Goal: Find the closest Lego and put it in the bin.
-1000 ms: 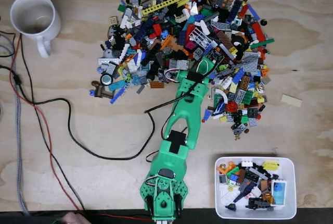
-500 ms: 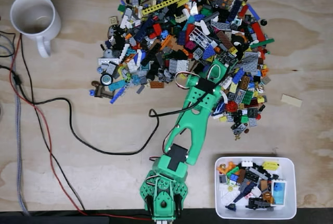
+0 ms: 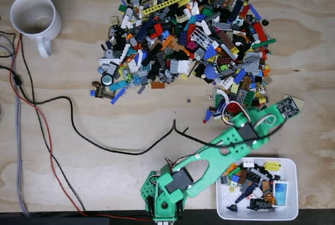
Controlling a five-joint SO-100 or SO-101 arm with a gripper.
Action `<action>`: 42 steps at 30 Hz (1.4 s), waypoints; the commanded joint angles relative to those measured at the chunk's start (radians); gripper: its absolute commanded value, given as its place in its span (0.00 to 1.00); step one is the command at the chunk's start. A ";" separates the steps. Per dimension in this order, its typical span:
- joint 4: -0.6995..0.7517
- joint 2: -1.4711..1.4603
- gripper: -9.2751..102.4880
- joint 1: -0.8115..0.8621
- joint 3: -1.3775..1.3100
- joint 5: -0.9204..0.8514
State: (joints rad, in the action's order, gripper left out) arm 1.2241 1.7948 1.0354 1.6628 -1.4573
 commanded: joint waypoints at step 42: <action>-0.465 0.736 0.15 -1.123 0.871 0.259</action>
State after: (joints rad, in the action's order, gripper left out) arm 0.8069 2.5357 -0.0153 2.5357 -1.2164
